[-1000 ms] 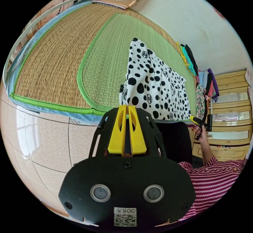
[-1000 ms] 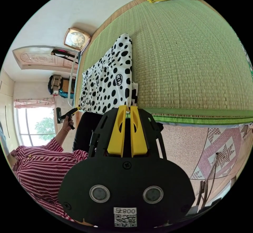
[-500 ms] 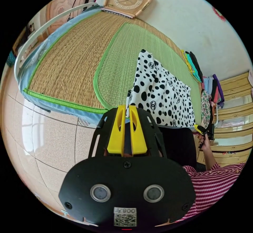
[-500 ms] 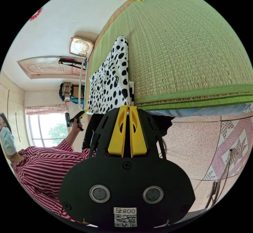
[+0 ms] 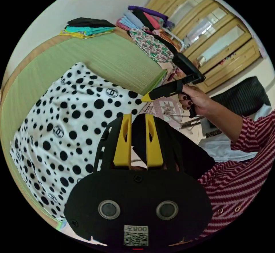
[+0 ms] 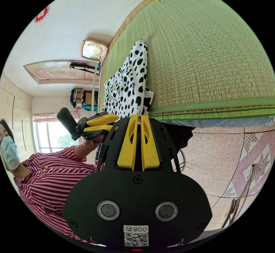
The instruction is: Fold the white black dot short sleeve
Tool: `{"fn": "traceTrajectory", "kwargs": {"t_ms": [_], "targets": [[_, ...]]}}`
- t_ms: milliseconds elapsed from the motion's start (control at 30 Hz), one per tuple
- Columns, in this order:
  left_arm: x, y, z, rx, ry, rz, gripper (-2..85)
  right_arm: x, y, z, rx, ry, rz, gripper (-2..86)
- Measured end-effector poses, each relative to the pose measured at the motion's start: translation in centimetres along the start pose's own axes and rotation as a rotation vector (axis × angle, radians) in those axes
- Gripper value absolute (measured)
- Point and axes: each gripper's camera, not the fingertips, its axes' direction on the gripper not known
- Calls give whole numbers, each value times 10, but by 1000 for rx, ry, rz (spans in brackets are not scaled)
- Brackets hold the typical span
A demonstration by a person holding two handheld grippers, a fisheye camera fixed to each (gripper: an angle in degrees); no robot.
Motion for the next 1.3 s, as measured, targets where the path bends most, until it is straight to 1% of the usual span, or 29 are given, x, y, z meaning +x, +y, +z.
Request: {"fn": "traceTrajectory", "kwargs": {"t_ms": [100, 200, 433, 533, 700, 767, 900, 1300], "targets": [[17, -20, 51, -120, -115, 91, 62, -1, -4, -2, -15, -10, 5, 14], [17, -21, 84, -157, -138, 101, 36, 1, -6, -4, -24, -30, 16, 17], [7, -7, 119, -111, -83, 49, 12, 4, -10, -15, -32, -108, 23, 22], [1, -3, 127, -76, -62, 15, 8, 7, -9, -31, 14, -126, 38, 27], [-10, 2, 147, -53, -30, -20, 6, 17, -20, -45, 49, -112, 89, 63], [-11, 3, 153, -48, -20, -25, 6, 16, -33, -40, 31, -120, 93, 86], [-14, 3, 166, -42, -3, -27, 6, 15, -56, -34, 23, -177, 93, 100], [-29, 5, 173, 10, 87, -95, 7, 2, -181, -9, -46, -189, 31, 99]]}}
